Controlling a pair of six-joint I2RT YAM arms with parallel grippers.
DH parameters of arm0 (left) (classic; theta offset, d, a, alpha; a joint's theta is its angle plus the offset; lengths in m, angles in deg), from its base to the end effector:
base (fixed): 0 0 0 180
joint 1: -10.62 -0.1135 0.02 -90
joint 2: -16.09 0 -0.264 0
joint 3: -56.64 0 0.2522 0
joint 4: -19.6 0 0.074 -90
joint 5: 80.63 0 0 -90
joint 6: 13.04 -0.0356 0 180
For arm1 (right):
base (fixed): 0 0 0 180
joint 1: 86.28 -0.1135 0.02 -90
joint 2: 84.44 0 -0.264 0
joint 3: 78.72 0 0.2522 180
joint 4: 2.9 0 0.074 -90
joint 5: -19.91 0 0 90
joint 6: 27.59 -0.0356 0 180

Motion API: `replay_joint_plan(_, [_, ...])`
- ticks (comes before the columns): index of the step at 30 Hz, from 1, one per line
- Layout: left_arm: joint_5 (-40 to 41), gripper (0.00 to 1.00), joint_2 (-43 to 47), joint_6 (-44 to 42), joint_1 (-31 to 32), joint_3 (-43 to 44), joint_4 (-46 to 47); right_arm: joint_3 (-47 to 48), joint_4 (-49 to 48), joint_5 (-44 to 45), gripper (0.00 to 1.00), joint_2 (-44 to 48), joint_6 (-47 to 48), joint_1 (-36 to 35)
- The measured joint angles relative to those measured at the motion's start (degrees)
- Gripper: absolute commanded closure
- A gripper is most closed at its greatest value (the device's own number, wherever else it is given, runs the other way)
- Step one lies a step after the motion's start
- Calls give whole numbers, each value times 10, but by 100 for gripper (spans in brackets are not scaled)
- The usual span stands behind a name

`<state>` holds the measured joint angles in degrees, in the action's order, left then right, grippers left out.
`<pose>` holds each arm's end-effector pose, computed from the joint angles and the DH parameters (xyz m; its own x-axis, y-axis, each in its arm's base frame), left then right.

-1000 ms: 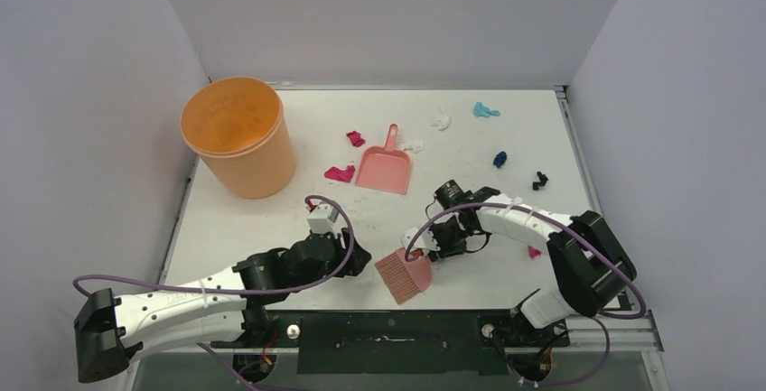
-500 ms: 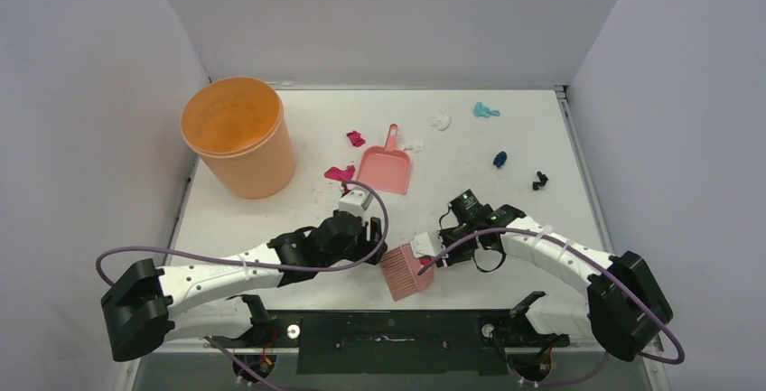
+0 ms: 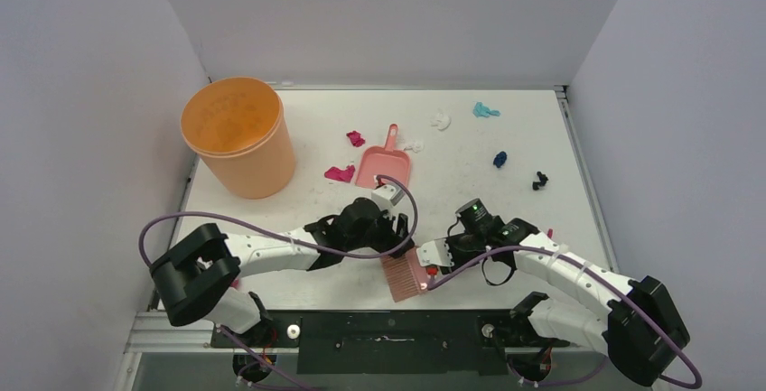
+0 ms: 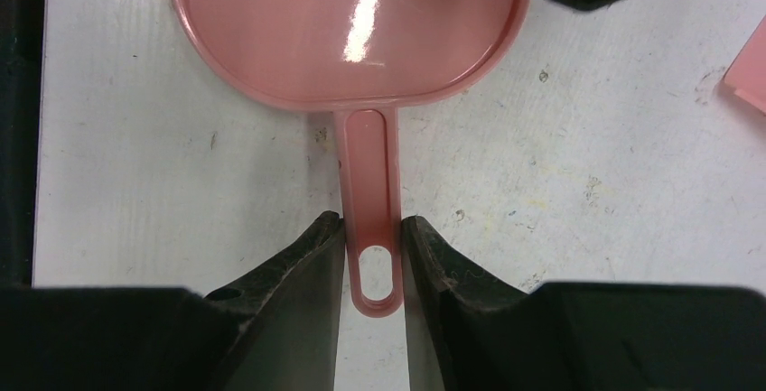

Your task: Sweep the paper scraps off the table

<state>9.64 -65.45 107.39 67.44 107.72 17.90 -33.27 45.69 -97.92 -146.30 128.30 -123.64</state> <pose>0.1596 -0.2437 0.1884 -0.6740 0.1053 -0.7312 0.5722 0.7004 -0.4266 0.1346 0.1236 0.1794 0.3387 -0.7570 -0.5588 -0.9408 -0.2638 -0.2129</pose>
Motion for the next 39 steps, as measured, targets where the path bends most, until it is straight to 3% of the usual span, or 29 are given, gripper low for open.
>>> replay_joint_plan(4, [-41,43,-57,-18,-7,0,65,-6,-6,0,95,10,0,-2])
replay_joint_plan(12, [-142,59,-151,-7,-33,-7,162,-12,-10,2,95,16,0,-6])
replay_joint_plan(18, [-217,83,-159,34,-52,-38,250,-29,-12,14,95,31,-2,-6])
replay_joint_plan(24, [-271,100,-183,64,-55,-43,306,-46,-9,26,93,32,-6,-6])
replay_joint_plan(26, [-276,100,-187,75,-56,-53,327,-46,-9,25,86,32,-8,-6])
replay_joint_plan(29, [-279,100,-187,88,-57,-66,353,-46,-8,23,55,37,-15,-6])
replay_joint_plan(31, [-283,100,-187,97,-57,-72,367,-46,-7,19,42,43,-32,-5])
replay_joint_plan(39, [-290,100,-125,104,-53,-129,382,52,22,-58,16,47,-135,63])
